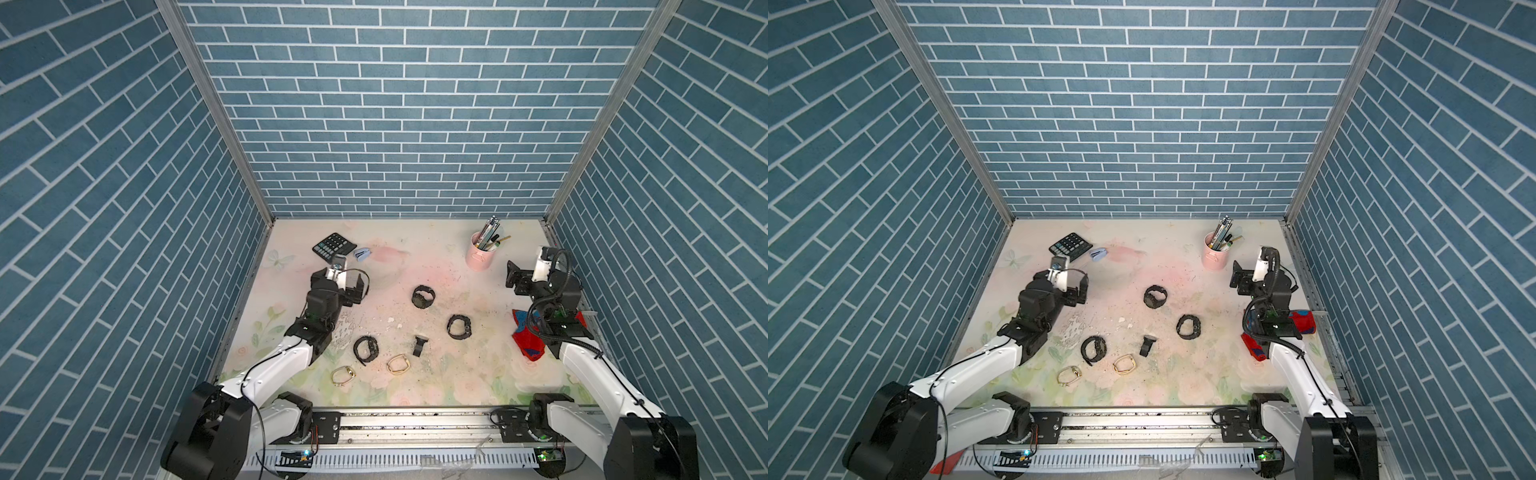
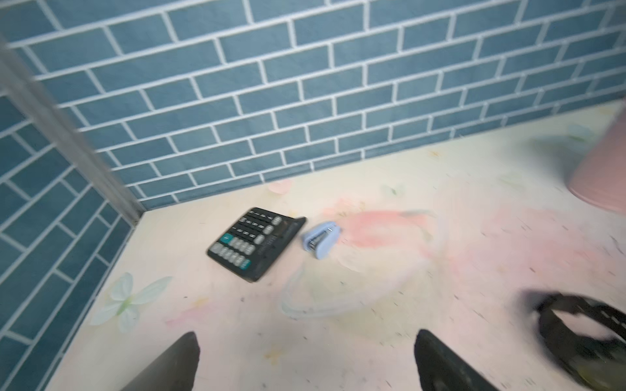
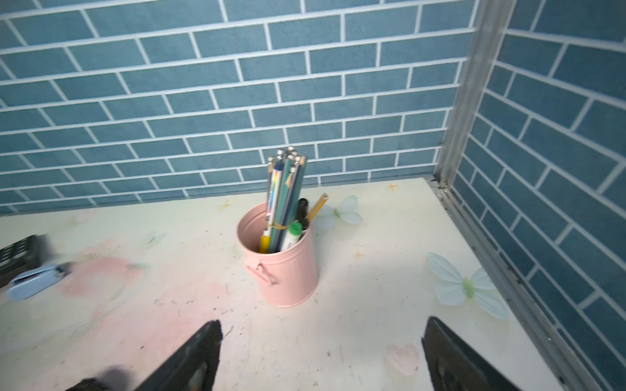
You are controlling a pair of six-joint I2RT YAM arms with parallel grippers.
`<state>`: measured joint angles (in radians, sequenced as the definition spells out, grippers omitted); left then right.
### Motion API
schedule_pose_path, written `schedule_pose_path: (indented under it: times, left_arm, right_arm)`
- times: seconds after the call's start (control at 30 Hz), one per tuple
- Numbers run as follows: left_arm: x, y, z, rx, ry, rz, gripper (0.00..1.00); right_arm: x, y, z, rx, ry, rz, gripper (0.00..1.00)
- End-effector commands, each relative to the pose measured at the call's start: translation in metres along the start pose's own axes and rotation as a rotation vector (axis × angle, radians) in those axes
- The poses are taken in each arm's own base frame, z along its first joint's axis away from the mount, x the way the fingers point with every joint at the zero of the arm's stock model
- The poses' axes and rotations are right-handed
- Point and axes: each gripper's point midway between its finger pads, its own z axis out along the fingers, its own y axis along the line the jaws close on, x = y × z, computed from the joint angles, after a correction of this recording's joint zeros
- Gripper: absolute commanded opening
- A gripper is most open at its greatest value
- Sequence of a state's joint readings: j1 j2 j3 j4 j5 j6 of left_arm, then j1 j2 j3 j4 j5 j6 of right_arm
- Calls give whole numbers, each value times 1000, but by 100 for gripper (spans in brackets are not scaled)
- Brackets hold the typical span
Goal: Wipe the watch dial
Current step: Pick up the watch at the center of the board.
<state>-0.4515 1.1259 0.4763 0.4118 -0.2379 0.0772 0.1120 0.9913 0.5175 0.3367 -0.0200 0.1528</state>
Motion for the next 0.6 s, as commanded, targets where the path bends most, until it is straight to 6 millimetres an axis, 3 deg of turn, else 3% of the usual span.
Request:
schedule_pose_path:
  times: [0.0, 0.17, 0.27, 0.4, 0.57]
  left_arm:
    - [16, -15, -8, 11, 59, 63, 100]
    - [24, -17, -15, 4, 10, -19, 99]
    - [33, -28, -15, 67, 34, -11, 100]
    - [35, -31, -11, 75, 50, -40, 100]
    - [30, -25, -9, 37, 63, -89, 100]
  right_arm:
    - [20, 24, -4, -71, 107, 43, 93]
    - [37, 66, -3, -192, 216, 27, 89]
    - [48, 98, -2, -306, 311, 12, 85]
    - [59, 141, -9, -447, 395, -93, 83]
    - [70, 157, 0, -467, 514, -123, 83]
